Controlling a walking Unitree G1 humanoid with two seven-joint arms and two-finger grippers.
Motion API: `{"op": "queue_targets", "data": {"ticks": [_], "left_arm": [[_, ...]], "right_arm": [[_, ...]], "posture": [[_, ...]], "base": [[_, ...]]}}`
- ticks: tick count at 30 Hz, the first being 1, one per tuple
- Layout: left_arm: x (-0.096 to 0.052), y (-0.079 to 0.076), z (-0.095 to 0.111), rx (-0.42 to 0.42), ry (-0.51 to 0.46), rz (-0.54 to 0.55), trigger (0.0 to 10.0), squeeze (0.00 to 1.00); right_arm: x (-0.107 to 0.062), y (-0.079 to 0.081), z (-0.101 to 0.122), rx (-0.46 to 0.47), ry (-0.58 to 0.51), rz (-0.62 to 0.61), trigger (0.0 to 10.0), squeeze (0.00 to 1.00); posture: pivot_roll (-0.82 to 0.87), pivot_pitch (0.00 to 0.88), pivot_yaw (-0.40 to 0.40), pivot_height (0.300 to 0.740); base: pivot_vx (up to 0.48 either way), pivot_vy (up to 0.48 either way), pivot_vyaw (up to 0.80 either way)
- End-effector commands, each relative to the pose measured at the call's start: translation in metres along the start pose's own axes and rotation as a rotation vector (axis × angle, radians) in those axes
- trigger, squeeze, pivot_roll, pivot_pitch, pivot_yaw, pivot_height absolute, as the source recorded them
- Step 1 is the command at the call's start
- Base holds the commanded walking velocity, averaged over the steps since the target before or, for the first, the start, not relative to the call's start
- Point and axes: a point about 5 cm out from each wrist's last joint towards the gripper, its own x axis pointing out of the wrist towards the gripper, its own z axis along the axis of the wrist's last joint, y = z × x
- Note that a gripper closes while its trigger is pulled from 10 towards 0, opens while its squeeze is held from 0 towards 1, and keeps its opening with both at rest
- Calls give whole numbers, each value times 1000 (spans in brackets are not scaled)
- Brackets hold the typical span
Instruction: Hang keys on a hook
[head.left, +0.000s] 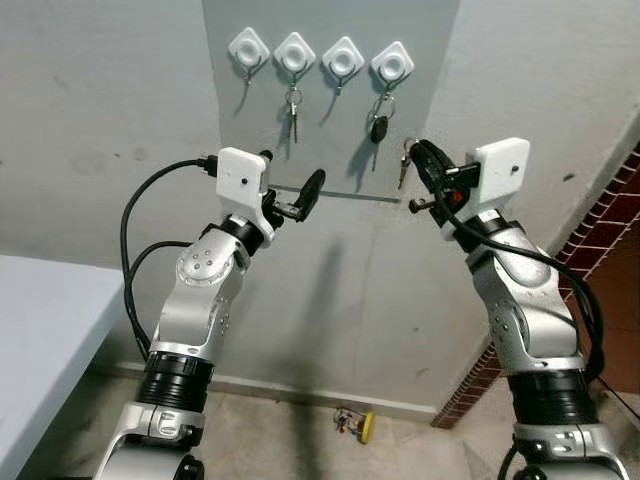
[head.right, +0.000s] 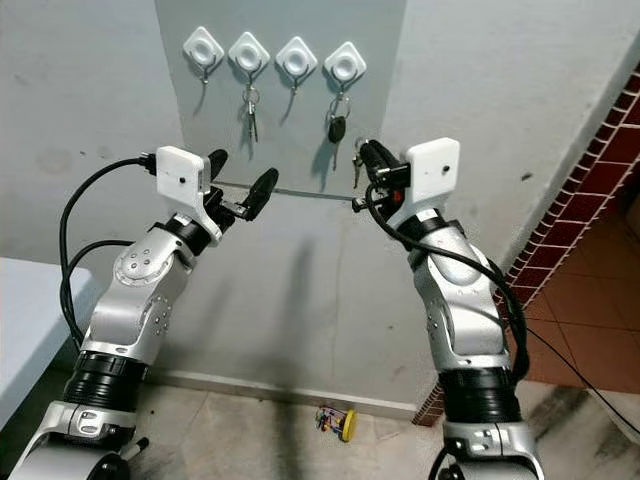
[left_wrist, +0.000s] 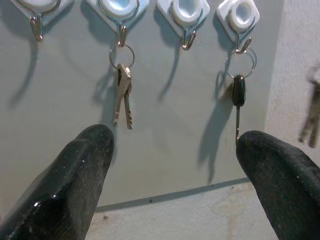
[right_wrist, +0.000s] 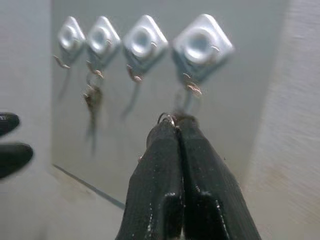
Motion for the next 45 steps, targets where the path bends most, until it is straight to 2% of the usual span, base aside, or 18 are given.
{"op": "queue_targets", "data": {"ticks": [1, 6, 17, 21, 23, 45], "left_arm": [[2, -3, 7, 1, -17, -18, 10000, 0], [3, -6, 8, -2, -21, -30, 10000, 0], [3, -11, 11, -20, -17, -48, 10000, 0], [3, -12, 10, -21, -13, -52, 10000, 0], [2, -12, 10, -21, -9, -53, 10000, 0], [1, -7, 12, -35, 5, -29, 10000, 0]], "right_arm": [[8, 5, 6, 9, -17, 42, 10000, 0], [18, 10, 10, 49, -26, 85, 10000, 0], [49, 17, 18, 245, -49, 119, 10000, 0], [54, 17, 19, 280, -52, 108, 10000, 0], [59, 18, 20, 326, -59, 101, 10000, 0], [84, 18, 16, 506, -19, 19, 10000, 0]], "posture": [[4, 0, -46, 740], [7, 0, -49, 740], [12, 0, -53, 740], [15, 0, -53, 740], [16, 0, -53, 740], [25, 0, -51, 740]], "base": [[0, 0, 0], [0, 0, 0], [0, 0, 0], [0, 0, 0], [0, 0, 0], [0, 0, 0]]}}
